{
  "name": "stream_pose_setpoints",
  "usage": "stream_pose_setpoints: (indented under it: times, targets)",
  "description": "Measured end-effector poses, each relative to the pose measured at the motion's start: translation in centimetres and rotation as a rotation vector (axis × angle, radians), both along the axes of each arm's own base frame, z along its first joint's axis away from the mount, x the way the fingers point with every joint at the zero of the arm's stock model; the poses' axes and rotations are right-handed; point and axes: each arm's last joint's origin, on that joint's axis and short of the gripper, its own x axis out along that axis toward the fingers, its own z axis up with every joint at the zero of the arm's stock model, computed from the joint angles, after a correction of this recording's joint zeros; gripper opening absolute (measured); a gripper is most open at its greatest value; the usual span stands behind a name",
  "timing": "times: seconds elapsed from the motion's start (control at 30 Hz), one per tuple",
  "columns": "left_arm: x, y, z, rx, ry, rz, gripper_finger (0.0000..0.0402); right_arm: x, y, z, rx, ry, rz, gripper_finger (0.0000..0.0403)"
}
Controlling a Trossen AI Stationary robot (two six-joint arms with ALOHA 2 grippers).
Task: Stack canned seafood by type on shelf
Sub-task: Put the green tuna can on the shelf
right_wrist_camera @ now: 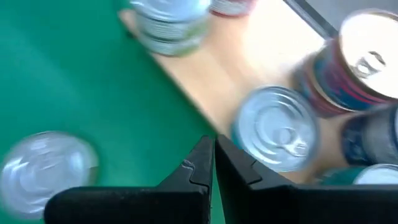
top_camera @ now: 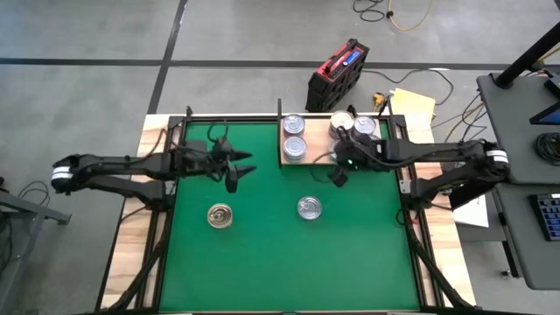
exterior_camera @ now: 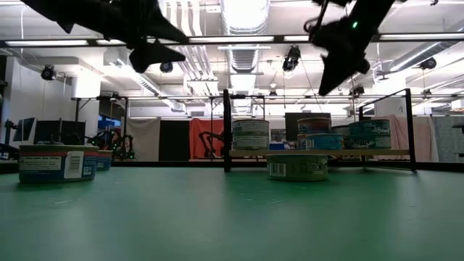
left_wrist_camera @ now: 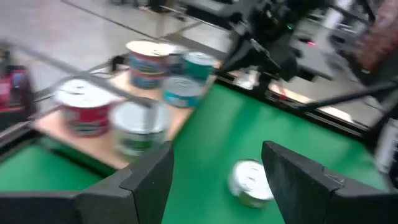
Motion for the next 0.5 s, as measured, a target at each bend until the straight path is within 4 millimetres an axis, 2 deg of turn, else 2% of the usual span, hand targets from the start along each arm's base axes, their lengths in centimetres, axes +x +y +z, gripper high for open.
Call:
stream_pose_setpoints:
  times: [0.13,0.27,0.5]
  targets:
    - [1.6,-2.2,-0.4,-0.015,-0.005,-0.080,0.0216,-0.4,2.5,0.8,0.004,-0.080,0.088,0.0009]
    - [2.5,-4.1,-0.9,-0.058,0.021,-0.095,0.0201,-0.8,4.9,0.6,0.033,-0.152,0.163,0.0009]
    - [4.1,-7.1,-1.9,-0.143,0.062,-0.135,0.0189,-1.6,8.5,-1.1,0.110,-0.182,0.234,0.0009]
